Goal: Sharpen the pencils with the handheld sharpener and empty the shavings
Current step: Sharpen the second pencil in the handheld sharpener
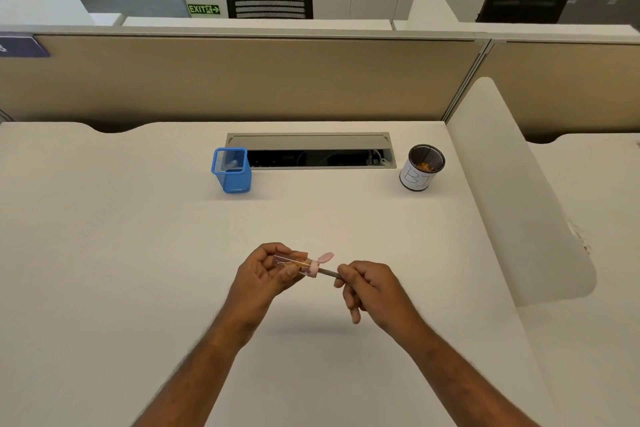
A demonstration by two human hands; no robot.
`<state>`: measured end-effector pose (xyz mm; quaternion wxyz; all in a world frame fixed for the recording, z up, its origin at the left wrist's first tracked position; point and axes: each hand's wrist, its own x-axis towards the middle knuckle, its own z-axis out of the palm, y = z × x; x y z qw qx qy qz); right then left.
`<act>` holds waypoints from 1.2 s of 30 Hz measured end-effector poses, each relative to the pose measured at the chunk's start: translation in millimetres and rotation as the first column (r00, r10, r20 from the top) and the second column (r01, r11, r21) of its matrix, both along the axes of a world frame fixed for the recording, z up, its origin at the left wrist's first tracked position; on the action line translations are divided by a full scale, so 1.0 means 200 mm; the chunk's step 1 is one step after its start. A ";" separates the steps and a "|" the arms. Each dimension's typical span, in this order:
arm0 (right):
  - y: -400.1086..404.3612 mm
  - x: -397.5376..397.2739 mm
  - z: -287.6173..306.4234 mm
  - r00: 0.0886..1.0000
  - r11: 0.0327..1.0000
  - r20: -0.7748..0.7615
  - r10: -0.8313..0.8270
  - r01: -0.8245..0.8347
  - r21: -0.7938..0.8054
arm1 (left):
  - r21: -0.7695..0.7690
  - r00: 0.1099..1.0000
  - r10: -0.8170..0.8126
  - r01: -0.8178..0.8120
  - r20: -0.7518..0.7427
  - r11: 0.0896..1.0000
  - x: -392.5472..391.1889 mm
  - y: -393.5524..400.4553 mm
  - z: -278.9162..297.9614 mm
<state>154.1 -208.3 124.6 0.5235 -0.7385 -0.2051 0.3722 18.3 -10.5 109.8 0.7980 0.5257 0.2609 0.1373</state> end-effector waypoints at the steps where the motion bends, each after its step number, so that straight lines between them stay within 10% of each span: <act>1: 0.00 0.01 0.00 0.999 1.000 -0.042 0.009 -0.009 -0.009 | 0.011 1.000 -0.006 0.006 -0.003 1.000 0.00 0.00 0.00; 17: -0.02 -0.01 -0.02 0.965 0.999 0.263 0.019 -0.030 0.039 | -0.033 1.000 0.016 -0.015 0.021 0.999 0.01 0.01 0.03; 24: 0.00 0.03 -0.01 0.992 0.994 -0.055 0.109 -0.110 -0.002 | -0.023 0.999 -0.042 0.042 0.007 0.999 -0.01 0.03 0.03; 36: 0.00 -0.01 -0.05 0.932 0.996 0.354 0.085 -0.079 -0.032 | -0.043 1.000 -0.008 0.009 0.017 0.999 0.00 0.02 0.04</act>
